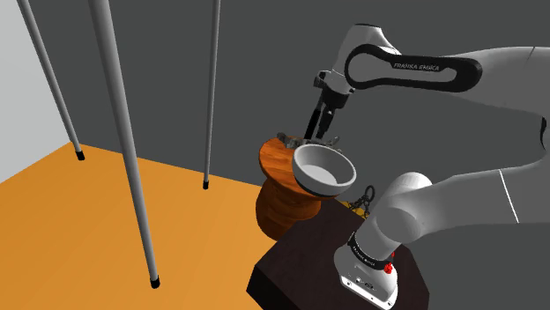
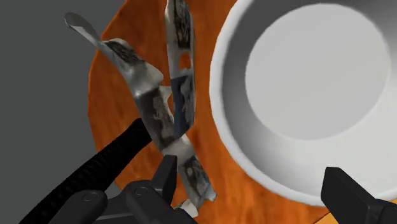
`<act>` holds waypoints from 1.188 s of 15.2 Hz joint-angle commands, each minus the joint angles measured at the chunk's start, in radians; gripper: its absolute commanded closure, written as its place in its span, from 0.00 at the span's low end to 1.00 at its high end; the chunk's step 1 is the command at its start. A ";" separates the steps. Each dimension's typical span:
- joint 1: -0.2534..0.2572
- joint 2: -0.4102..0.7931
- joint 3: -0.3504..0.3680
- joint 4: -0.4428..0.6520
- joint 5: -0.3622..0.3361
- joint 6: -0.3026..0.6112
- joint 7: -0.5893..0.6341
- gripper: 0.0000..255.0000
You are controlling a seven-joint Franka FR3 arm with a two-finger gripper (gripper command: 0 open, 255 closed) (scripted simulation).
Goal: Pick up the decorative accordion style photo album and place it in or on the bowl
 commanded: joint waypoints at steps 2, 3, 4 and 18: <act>-0.011 0.060 -0.068 -0.013 -0.045 0.058 -0.103 0.00; -0.013 0.085 -0.090 -0.013 -0.058 0.079 -0.135 0.00; -0.014 0.112 -0.112 -0.012 -0.070 0.100 -0.167 0.00; -0.029 0.256 -0.193 -0.068 -0.107 0.285 -0.274 0.00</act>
